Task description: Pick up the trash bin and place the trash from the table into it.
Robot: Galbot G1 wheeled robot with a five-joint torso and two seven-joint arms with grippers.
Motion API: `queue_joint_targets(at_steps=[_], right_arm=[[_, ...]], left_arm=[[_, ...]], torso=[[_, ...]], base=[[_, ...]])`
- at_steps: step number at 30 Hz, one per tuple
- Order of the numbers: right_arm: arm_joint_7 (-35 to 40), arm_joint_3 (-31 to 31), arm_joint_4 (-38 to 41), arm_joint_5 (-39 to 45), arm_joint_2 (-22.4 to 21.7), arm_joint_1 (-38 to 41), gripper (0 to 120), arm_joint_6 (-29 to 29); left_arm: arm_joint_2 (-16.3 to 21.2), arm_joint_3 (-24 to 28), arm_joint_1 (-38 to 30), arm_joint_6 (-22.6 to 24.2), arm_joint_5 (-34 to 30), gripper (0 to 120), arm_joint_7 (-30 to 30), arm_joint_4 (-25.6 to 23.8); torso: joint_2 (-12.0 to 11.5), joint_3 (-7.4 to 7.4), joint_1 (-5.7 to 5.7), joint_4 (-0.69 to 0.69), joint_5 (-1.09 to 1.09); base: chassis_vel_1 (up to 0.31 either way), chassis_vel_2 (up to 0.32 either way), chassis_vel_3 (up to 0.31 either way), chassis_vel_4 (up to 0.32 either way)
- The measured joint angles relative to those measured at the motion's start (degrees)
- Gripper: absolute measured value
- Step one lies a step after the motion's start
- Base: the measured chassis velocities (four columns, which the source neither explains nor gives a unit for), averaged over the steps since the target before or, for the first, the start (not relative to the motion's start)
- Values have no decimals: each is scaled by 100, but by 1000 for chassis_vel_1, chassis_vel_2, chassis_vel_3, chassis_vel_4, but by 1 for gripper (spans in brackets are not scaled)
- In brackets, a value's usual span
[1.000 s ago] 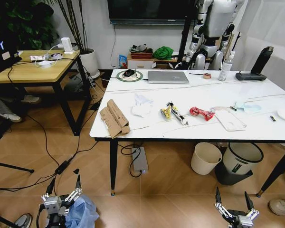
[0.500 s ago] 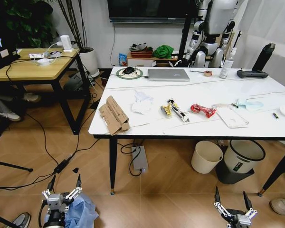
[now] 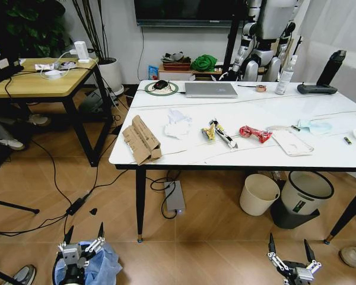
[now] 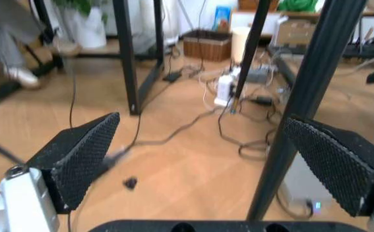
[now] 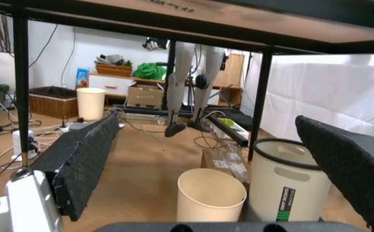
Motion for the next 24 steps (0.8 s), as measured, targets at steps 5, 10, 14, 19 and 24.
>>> queue_joint_targets(at_steps=[5,10,14,19,24], right_arm=[[-1,-29,-183,-49,0,59,100,0],[-1,-65,-242,-68,0,76,100,0],[-1,-67,-280,-70,0,91,100,0],[1,-65,-289,-64,0,100,100,0],[6,-81,-345,-37,0,131,100,1]], left_arm=[[-20,-63,-4,-38,-67,100,-1,321],[-12,-136,-66,-104,-101,100,-3,545],[-25,-181,-56,-106,-181,100,85,614],[25,-292,-182,-134,-408,100,151,973],[219,-412,-364,-134,-687,100,150,1526]], torso=[[-186,-112,-75,0,0],[-302,-179,-123,0,-1],[-419,-250,-170,0,0],[-525,-312,-213,0,-1],[-641,-383,-260,1,-1]], base=[[0,0,0,0],[0,0,0,0],[0,0,0,0],[0,0,0,0],[0,0,0,0]])
